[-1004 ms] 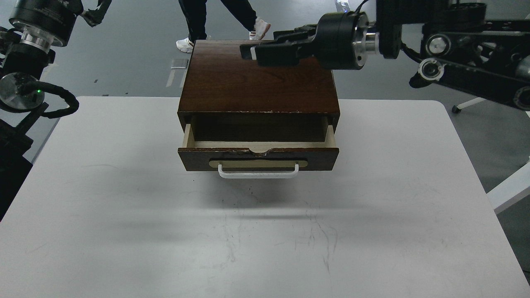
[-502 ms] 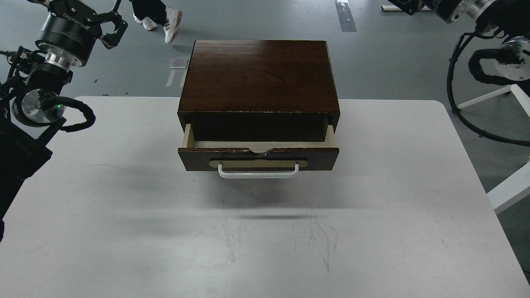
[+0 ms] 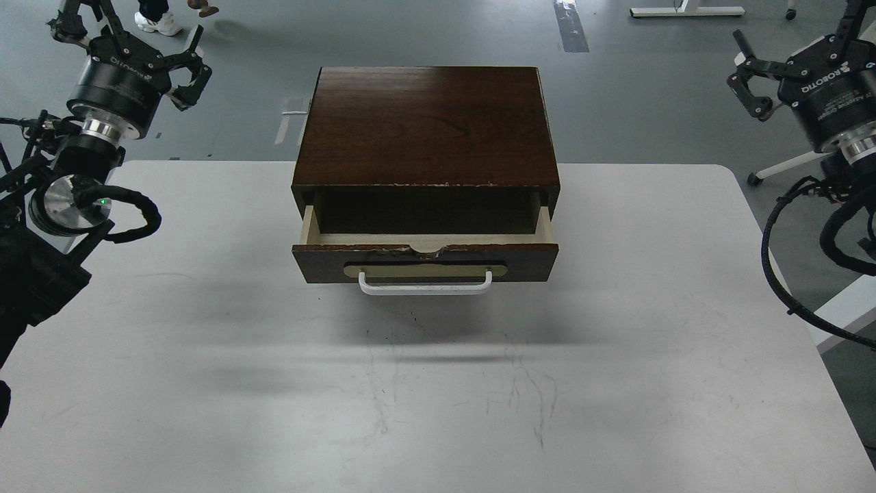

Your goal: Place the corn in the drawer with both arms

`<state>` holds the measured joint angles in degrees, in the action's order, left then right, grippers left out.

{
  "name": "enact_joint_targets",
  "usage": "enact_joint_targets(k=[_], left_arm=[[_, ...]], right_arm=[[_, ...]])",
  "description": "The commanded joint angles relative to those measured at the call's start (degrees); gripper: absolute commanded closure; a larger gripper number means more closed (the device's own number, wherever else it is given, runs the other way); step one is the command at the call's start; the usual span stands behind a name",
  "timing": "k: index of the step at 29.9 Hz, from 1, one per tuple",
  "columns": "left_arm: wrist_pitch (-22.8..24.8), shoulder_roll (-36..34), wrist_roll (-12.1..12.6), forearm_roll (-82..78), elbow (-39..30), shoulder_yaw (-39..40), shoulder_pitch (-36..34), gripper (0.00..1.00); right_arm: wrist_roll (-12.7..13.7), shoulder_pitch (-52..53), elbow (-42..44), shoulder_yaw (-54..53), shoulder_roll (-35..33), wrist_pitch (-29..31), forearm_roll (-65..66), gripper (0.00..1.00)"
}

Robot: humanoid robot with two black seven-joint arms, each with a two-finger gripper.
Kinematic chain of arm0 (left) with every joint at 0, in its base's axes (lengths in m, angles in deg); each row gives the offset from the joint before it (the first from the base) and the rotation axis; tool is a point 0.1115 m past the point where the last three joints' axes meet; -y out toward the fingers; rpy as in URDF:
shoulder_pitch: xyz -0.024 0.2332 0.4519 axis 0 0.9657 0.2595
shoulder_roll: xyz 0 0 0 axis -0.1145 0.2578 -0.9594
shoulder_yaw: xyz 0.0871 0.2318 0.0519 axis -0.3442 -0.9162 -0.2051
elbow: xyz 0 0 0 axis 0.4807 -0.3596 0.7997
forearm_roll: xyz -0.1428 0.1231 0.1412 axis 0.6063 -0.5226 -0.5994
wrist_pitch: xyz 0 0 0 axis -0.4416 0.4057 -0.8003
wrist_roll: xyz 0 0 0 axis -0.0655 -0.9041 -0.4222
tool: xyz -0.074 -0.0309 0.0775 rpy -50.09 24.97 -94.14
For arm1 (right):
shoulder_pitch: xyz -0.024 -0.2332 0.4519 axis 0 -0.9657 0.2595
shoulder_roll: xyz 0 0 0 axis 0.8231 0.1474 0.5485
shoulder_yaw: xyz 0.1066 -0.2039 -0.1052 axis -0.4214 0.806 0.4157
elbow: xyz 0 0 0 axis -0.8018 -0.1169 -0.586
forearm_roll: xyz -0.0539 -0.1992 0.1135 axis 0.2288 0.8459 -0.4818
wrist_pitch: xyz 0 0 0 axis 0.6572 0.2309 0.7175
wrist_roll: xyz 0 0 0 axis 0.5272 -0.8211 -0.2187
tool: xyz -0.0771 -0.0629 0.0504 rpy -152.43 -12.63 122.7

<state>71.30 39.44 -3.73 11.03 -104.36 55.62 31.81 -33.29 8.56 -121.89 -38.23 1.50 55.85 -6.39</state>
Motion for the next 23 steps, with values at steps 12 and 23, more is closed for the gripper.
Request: enact_joint_targets(k=[12,23], left_arm=[[0.0,-0.1,0.4,0.2,0.0,0.3,1.8,0.02],[0.0,-0.2,0.4,0.2,-0.1,3.2,2.8,0.02]], right_arm=[[1.1,0.1,18.3,-1.5,8.8,0.1,-5.2,0.00],[0.3,0.9,18.1,-1.1,8.6,0.1,-4.8,0.00]])
